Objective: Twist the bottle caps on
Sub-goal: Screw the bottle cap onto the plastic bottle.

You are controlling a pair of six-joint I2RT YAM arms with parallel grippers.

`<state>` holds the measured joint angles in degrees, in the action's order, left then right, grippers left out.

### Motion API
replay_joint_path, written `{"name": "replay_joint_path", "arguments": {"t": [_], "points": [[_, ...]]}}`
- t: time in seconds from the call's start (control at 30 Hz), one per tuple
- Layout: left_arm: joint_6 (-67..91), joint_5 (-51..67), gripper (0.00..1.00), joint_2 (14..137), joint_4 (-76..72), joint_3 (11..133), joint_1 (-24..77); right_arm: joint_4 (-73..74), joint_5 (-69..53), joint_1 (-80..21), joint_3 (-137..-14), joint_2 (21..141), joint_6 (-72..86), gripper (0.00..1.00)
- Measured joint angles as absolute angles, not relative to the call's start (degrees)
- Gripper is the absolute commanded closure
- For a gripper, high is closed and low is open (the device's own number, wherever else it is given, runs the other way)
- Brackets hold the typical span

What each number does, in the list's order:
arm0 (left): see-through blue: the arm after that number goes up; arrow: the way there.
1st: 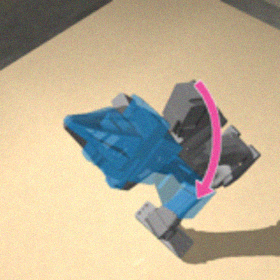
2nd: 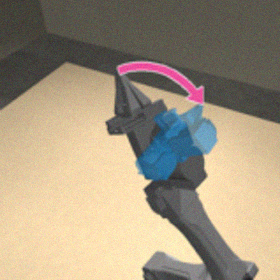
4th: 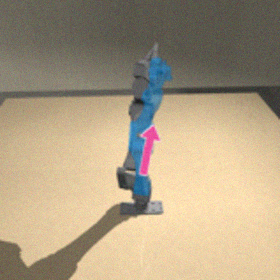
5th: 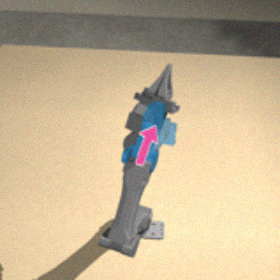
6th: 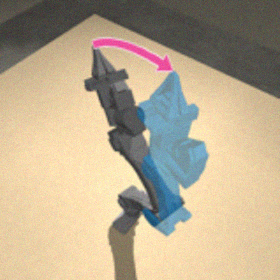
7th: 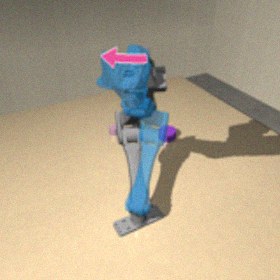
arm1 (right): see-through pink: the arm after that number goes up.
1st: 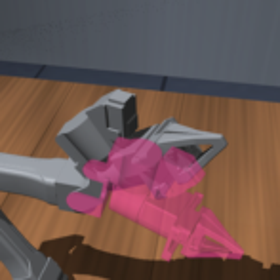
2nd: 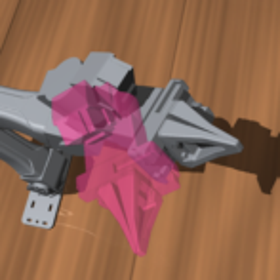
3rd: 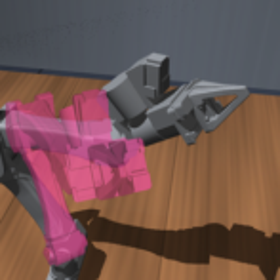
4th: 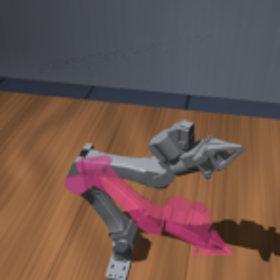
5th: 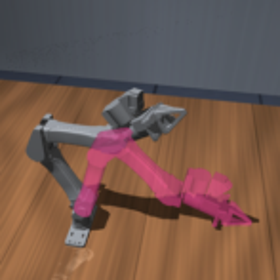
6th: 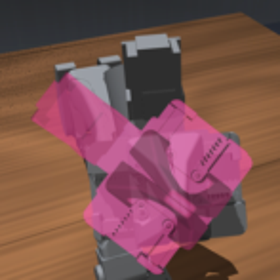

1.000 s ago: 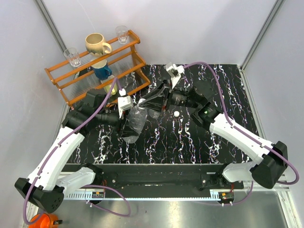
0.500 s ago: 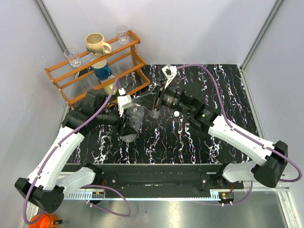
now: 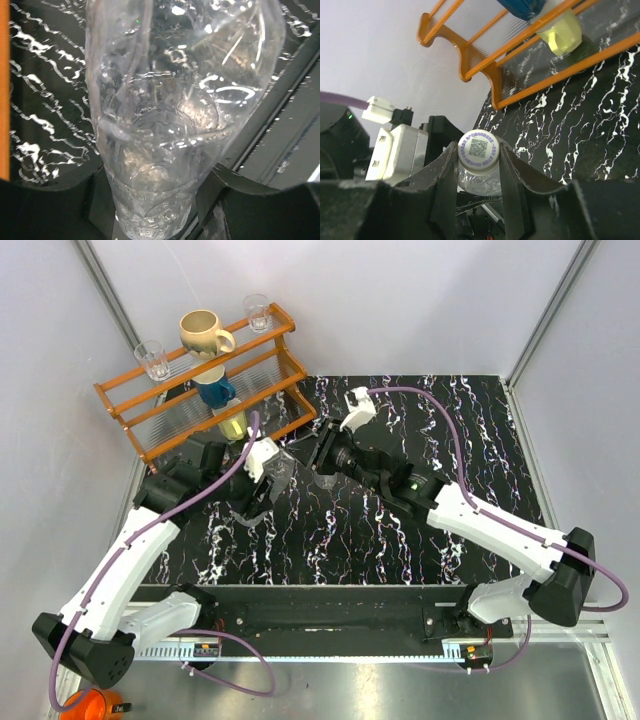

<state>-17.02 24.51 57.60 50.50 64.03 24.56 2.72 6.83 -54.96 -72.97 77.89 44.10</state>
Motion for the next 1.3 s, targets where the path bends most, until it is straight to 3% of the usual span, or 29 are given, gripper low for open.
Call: {"name": "replay_joint_path", "arguments": {"t": [0.07,0.23,0.47,0.5,0.53,0.83,0.97,1.07,1.3], "points": [[-17.7,21.8,1.0,57.6,50.5,63.8,24.6,3.3,8.6,-55.2,-73.0,78.6,45.6,0.97],[-18.8,18.8,1.0,57.5,49.6,63.1,24.9,5.1,11.6,-55.9,-74.1,79.5,47.3,0.68],[-17.5,21.0,1.0,56.7,45.3,63.1,24.5,10.3,12.5,-57.0,-77.6,79.1,41.1,0.19],[-17.1,22.0,1.0,56.6,44.4,63.1,24.2,11.5,12.7,-57.2,-77.6,78.6,39.6,0.03],[-16.7,23.0,1.0,56.4,43.9,63.1,24.2,12.7,13.0,-57.4,-77.6,77.8,38.1,0.0],[-16.5,41.7,1.0,56.4,44.6,63.3,24.1,11.3,11.9,-56.8,-71.8,61.0,26.7,0.0],[-19.6,55.1,1.0,56.8,48.3,63.8,24.1,2.0,1.6,-55.1,-63.6,52.2,20.4,0.03],[-22.1,63.5,1.0,57.3,51.8,64.7,24.1,-4.1,-10.3,-53.8,-59.6,49.4,16.4,0.15],[-25.8,75.4,1.0,58.3,56.8,66.8,24.1,-16.9,-30.7,-48.3,-59.9,56.3,15.5,0.2]]}}
